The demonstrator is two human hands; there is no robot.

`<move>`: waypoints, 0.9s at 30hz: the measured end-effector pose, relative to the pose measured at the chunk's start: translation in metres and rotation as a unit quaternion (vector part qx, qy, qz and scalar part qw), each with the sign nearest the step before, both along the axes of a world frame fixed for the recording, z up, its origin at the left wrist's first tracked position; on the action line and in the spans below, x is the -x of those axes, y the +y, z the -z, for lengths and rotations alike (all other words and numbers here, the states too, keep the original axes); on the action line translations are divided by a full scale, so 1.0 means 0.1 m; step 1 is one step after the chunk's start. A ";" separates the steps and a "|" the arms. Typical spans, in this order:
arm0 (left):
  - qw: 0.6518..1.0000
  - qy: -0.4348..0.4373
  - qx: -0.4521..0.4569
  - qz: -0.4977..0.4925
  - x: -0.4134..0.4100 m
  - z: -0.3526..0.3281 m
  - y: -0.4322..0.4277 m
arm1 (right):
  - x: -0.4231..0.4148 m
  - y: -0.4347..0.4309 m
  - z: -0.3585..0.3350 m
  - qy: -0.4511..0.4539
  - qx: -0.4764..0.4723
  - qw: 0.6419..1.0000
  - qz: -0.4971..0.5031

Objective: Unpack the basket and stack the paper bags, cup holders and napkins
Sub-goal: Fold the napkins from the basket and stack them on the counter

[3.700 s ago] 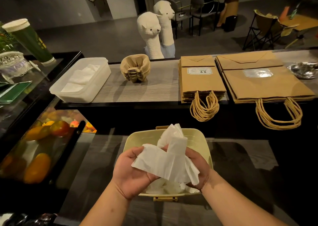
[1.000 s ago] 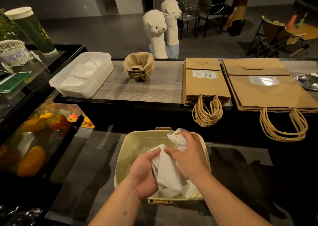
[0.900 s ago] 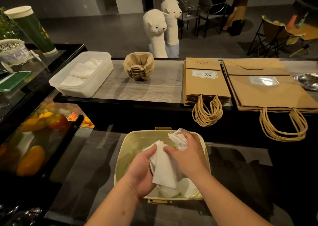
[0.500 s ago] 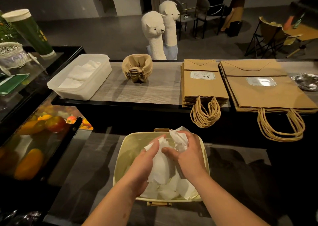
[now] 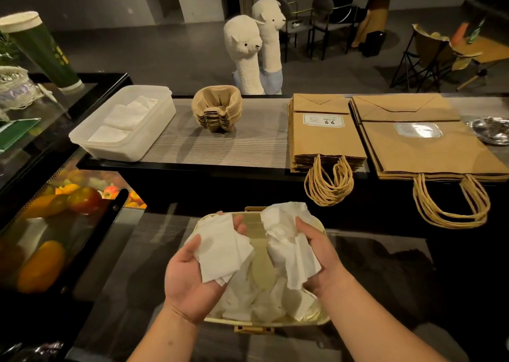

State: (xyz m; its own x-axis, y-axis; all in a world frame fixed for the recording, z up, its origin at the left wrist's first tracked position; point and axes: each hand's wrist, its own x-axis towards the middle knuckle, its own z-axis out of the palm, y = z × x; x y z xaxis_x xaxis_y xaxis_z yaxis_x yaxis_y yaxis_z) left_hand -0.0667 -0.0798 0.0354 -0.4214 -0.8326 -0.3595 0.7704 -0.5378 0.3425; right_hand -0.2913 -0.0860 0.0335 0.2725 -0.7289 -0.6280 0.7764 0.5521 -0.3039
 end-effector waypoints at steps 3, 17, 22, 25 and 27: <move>1.000 0.002 0.013 -0.003 -0.04 0.02 -0.09 | 0.01 0.00 -0.01 -0.014 0.047 0.999 -0.016; 0.934 -0.339 0.106 -0.041 0.44 -0.13 -0.24 | -0.03 -0.02 -0.18 0.275 0.135 0.934 -0.186; 0.941 -0.335 0.052 0.012 0.65 -0.01 -0.20 | -0.11 -0.06 -0.27 0.390 0.237 0.837 -0.301; 0.967 -0.251 -0.022 0.044 0.62 0.03 -0.17 | -0.05 -0.06 -0.21 0.409 0.233 0.831 -0.298; 0.979 -0.195 -0.046 0.046 0.57 0.08 -0.16 | 0.00 -0.05 -0.17 0.398 0.211 0.847 -0.283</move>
State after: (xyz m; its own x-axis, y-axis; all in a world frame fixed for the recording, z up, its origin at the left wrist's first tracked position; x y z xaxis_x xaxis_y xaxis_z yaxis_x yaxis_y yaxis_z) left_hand -0.1238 -0.0958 0.0277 -0.3083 -0.7548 -0.5790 0.5376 -0.6404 0.5485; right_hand -0.2914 -0.0907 0.0507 0.2657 -0.8289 -0.4923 -0.1202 0.4781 -0.8700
